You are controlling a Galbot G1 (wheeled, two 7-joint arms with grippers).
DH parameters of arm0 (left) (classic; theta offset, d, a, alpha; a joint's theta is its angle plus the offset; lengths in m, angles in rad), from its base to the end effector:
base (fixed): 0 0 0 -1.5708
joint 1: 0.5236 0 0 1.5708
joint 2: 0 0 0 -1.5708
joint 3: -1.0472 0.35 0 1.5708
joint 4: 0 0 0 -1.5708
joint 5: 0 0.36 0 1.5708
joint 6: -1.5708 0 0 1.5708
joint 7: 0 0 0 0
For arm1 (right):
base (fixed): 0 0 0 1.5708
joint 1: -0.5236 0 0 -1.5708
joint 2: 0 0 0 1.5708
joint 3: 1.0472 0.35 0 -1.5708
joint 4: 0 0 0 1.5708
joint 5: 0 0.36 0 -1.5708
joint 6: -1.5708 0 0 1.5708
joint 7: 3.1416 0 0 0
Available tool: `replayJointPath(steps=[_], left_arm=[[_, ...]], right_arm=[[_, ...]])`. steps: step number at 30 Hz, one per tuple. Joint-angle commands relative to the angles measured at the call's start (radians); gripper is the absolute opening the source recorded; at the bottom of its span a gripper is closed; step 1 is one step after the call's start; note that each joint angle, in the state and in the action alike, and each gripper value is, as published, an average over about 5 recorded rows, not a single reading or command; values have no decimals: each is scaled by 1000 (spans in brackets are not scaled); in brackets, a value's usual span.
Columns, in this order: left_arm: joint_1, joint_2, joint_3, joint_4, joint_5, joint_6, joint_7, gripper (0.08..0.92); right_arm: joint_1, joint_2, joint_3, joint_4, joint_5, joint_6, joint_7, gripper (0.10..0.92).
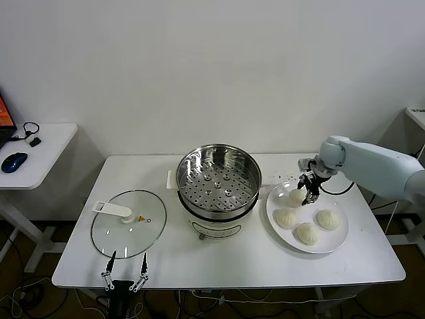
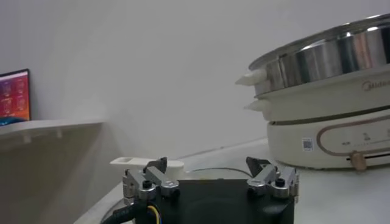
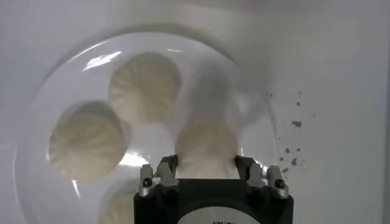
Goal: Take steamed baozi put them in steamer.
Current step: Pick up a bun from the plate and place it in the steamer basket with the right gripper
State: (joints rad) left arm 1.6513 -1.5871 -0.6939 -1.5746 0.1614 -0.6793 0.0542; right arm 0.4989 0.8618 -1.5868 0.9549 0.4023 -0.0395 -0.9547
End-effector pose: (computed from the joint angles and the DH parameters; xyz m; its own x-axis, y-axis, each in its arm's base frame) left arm 0.0934 0.0553 -0.4892 -0.9983 0.0108 -0.0566 -0.0018 0.9760 0.2179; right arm 0.5837 -0.1719 -0.1654 -0.1493 -0.0644 0.9867 -0.9831 -0.0969 -0.1551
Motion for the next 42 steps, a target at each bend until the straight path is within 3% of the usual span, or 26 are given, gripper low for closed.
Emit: replayJointPath(steps=[1, 6, 12, 18, 25, 36, 42], left_arm=[[-1, 2, 1, 2, 3, 0, 0, 823], [-5, 6, 6, 10, 6, -1, 0, 823], [-7, 9, 10, 19, 10, -5, -1, 823], [-8, 10, 19, 17, 10, -6, -4, 823], [-12, 6, 23, 14, 11, -6, -5, 823], [-9, 1, 13, 6, 9, -6, -6, 823], [-12, -2, 10, 12, 9, -8, -5, 823]], right_arm=[[269, -22, -176, 134, 37, 97, -10, 645], [442, 14, -272, 198, 67, 293, -6, 645], [604, 144, -354, 158, 61, 695, 14, 647], [624, 282, -329, 107, 63, 882, 67, 645], [458, 440, -235, 39, -60, 912, 143, 648], [80, 667, -84, -406, -213, 912, 153, 653], [-4, 694, -37, -473, -236, 912, 150, 654]])
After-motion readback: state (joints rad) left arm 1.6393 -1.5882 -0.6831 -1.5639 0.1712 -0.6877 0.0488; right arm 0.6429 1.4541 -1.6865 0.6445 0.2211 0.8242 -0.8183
